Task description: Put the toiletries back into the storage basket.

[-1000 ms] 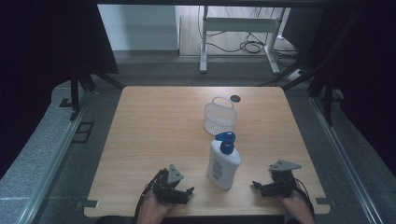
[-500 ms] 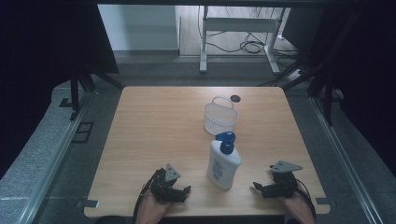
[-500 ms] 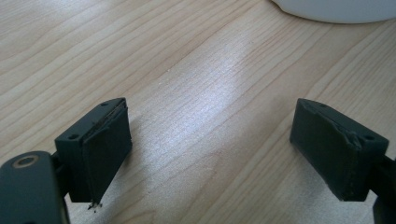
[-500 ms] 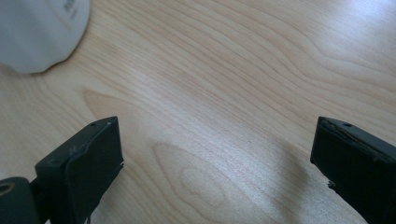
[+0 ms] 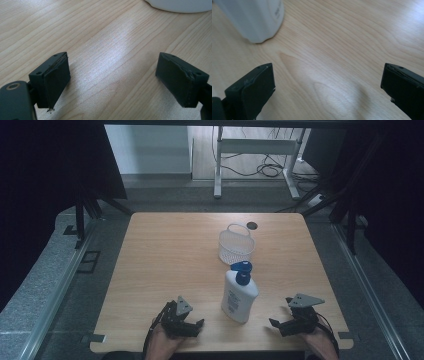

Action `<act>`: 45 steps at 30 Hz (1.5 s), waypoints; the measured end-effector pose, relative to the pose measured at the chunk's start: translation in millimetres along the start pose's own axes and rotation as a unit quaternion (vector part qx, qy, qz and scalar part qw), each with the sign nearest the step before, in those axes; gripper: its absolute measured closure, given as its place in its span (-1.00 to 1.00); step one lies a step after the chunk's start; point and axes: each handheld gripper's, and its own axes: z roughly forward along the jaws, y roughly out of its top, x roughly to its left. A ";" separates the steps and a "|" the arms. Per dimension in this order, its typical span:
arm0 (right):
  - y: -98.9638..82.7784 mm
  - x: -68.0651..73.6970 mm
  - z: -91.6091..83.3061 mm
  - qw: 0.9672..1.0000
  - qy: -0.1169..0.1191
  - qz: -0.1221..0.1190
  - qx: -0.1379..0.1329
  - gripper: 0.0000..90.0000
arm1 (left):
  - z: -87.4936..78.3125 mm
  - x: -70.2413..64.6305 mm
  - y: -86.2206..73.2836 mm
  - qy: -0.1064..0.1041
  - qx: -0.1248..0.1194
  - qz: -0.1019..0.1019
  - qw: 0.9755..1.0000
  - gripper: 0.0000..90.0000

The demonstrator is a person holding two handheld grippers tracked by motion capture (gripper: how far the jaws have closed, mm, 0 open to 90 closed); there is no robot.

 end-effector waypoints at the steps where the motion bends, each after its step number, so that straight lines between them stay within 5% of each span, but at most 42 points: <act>1: 0.1 0.7 -0.5 1.000 0.002 -0.001 0.000 -1.00 | 0.0 0.0 0.0 0.000 0.000 0.000 1.000 -0.74; 11: 11.7 7.1 -4.2 1.000 0.025 -0.002 -0.009 -1.00 | 0.0 -0.1 0.0 0.000 0.000 0.000 1.000 -0.74; 24: 34.2 16.7 -13.3 0.995 0.069 0.010 -0.064 -1.00 | -0.1 -0.1 0.0 0.000 0.000 0.001 1.000 -0.73; 39: 67.3 41.4 -10.2 0.994 0.088 -0.029 -0.056 -1.00 | -0.1 -0.2 -0.1 0.000 -0.001 0.001 1.000 -0.73; 45: 78.9 46.9 -6.4 0.993 0.096 -0.021 -0.058 -1.00 | 0.1 -0.3 -0.1 0.000 -0.001 0.000 1.000 -0.73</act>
